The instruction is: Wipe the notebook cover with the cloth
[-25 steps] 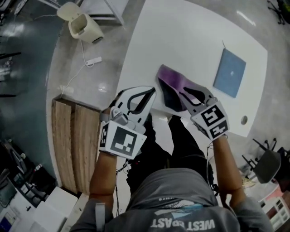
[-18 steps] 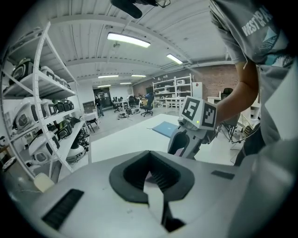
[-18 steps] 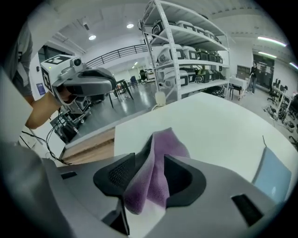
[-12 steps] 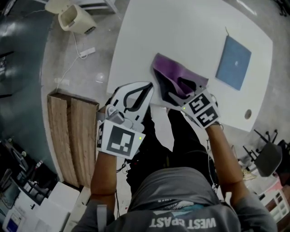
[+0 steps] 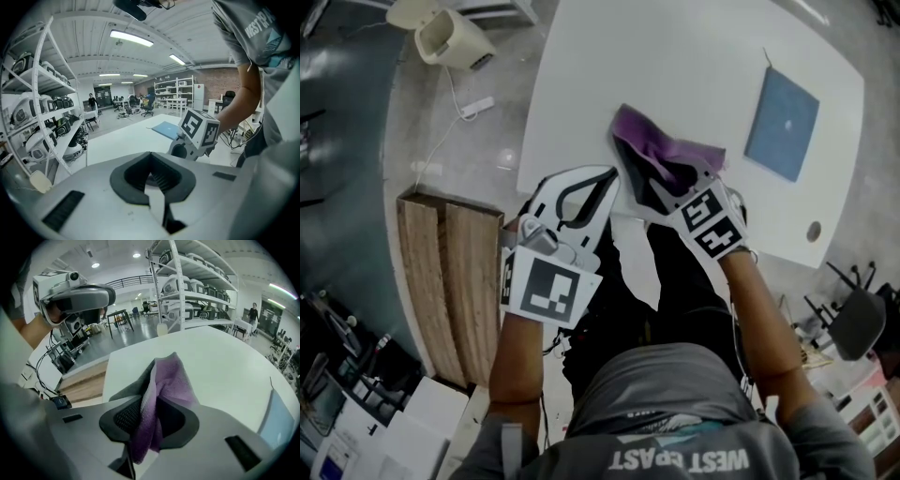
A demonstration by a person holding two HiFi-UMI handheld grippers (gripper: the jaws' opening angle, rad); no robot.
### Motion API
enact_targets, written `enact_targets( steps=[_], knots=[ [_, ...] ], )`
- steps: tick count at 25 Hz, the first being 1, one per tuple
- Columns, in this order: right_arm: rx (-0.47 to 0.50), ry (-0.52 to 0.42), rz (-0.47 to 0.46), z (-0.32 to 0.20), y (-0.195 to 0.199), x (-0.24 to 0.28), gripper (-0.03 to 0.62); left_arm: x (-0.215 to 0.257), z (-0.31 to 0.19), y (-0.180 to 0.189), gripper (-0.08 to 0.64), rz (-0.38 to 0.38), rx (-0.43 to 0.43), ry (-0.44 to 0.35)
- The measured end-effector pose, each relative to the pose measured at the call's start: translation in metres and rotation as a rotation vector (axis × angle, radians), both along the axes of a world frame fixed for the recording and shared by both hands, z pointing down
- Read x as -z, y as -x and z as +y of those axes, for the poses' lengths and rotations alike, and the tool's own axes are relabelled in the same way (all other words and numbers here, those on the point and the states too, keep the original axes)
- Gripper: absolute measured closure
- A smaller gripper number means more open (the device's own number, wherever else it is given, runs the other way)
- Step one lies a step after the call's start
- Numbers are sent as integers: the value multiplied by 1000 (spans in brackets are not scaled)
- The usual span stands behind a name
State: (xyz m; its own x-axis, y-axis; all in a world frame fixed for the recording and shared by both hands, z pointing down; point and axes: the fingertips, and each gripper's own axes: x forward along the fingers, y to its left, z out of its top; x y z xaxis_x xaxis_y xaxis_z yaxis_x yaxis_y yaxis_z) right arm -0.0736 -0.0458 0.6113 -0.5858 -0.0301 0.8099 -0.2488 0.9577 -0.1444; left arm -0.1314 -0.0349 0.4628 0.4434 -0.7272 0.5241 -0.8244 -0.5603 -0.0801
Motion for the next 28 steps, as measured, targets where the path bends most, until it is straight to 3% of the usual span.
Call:
enact_targets(
  steps=[2,4,17,28],
  knots=[
    [-8,6,-7,-2,0,3,509,4,-2,0,557,-10,-8,-2],
    [-16,-5,-23,-4,1,8,526,9,-4,0,558,-26,-20,-3],
    [-98,-132,-112,-35,-17,64,532,35,-34,-24,558,-50,-118,-36],
    [-245,-179,-96,-77,-97,72,532,44,-80,-92,558,-63,-265,-50]
  ],
)
